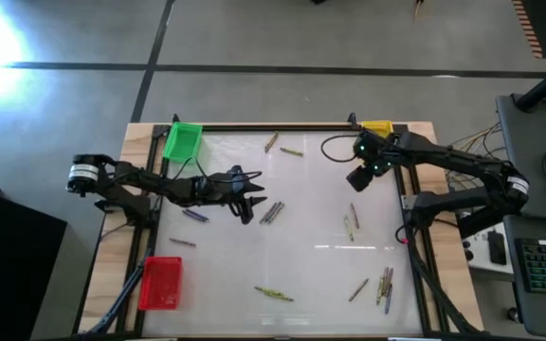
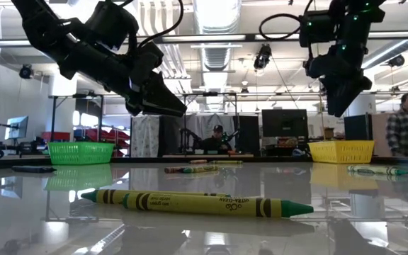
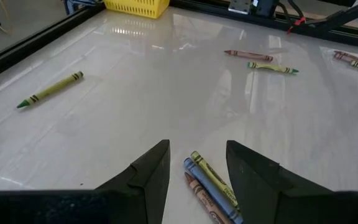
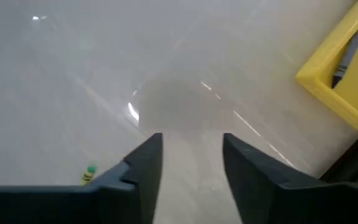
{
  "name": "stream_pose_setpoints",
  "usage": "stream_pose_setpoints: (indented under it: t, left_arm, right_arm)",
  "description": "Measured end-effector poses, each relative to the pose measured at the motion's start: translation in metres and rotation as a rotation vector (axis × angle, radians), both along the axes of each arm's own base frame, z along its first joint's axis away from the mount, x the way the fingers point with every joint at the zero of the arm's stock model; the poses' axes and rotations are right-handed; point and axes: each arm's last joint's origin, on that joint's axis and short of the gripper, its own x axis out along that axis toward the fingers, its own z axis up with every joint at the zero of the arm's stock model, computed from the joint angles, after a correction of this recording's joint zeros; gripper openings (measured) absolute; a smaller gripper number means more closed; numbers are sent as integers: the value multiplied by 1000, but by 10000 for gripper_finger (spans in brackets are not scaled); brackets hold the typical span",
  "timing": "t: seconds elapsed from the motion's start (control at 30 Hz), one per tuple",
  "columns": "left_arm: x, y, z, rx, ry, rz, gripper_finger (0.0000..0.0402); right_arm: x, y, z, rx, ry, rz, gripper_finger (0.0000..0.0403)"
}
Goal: Sort crayons
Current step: Put the green crayon into the green basket
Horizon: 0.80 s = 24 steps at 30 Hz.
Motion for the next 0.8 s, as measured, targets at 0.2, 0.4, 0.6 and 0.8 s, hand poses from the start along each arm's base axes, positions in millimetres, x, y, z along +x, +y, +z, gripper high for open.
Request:
stream_pose_setpoints:
  t: [0.2, 0.4, 0.6, 0.8]
  left_arm:
    - [0, 0, 0, 0, 0, 0, 141]
    - [0, 0, 0, 0, 0, 0, 141]
    - [0, 0, 0, 9, 6, -5, 141]
    - [-1, 0, -2, 7, 23, -5, 141]
  right_arm:
    - [5, 8, -3, 22, 3, -12, 239]
    - [12, 16, -13, 64, 40, -37, 265]
    - [20, 23, -20, -45, 122, -106, 228]
    - [27, 29, -23, -73, 130, -68, 98]
